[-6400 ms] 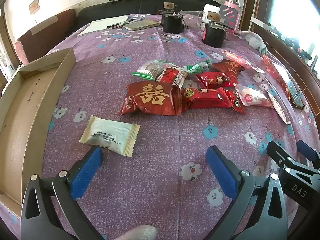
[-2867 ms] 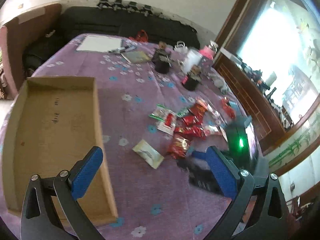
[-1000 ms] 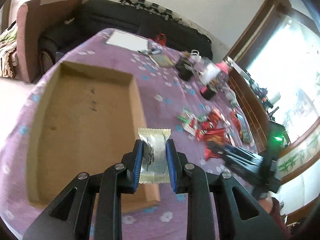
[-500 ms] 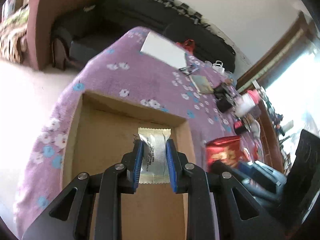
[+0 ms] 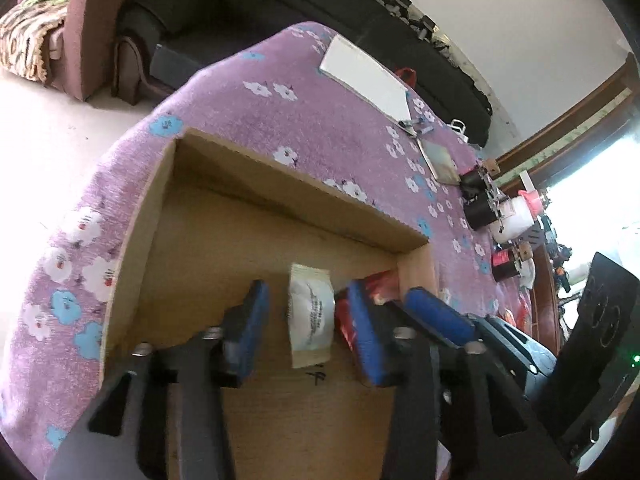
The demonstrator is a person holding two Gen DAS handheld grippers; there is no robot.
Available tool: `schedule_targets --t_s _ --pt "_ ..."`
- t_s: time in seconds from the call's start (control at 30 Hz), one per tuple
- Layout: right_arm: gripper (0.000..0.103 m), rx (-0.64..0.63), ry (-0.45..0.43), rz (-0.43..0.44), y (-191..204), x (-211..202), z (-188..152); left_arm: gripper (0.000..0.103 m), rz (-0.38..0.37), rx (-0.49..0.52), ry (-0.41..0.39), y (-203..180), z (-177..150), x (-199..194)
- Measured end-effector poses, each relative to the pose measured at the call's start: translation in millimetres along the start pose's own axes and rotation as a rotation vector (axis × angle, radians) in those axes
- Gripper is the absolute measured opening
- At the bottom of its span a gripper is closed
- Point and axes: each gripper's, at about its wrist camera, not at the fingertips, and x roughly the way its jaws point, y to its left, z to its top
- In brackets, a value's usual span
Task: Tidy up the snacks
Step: 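Carry both snacks to the cardboard tray and open both tools to drop them, then grasp the clear green-sealed bag with the left tool while the right grasps a red-and-white packet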
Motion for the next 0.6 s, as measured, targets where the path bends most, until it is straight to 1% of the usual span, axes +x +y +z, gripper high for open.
schedule_targets --t_s 0.03,0.13,0.17,0.27,0.3,0.33,0.4,0.47,0.57,0.6 --pt "0.036 -0.001 -0.01 -0.005 0 -4 0 0.056 -0.001 0.006 -0.01 -1 0 -3" --pt "0.044 0.021 -0.061 -0.002 -9 -26 1 0.056 0.024 0.035 -0.045 -8 -1 -17" --pt "0.046 0.035 -0.079 0.003 -15 -35 1 0.056 0.024 0.035 -0.052 -8 -1 -21" --pt "0.056 0.071 -0.133 -0.004 -38 -67 -5 0.056 -0.014 0.007 -0.073 -9 -9 -44" --pt "0.061 0.082 -0.148 -0.024 -51 -77 -10 0.056 -0.025 0.003 -0.08 -10 -12 -49" --pt "0.062 0.097 -0.156 -0.053 -66 -86 -15 0.056 -0.036 0.002 -0.089 -12 -17 -57" --pt "0.062 0.134 -0.149 -0.104 -93 -93 -25 0.056 -0.053 0.006 -0.103 -17 -29 -70" --pt "0.062 0.192 -0.113 -0.165 -126 -92 -40 0.059 -0.077 0.023 -0.107 -26 -41 -79" --pt "0.062 0.259 -0.054 -0.191 -160 -84 -63 0.06 -0.105 0.047 -0.1 -40 -61 -85" --pt "0.062 0.27 -0.04 -0.193 -166 -80 -68 0.06 -0.11 0.057 -0.096 -45 -68 -85"
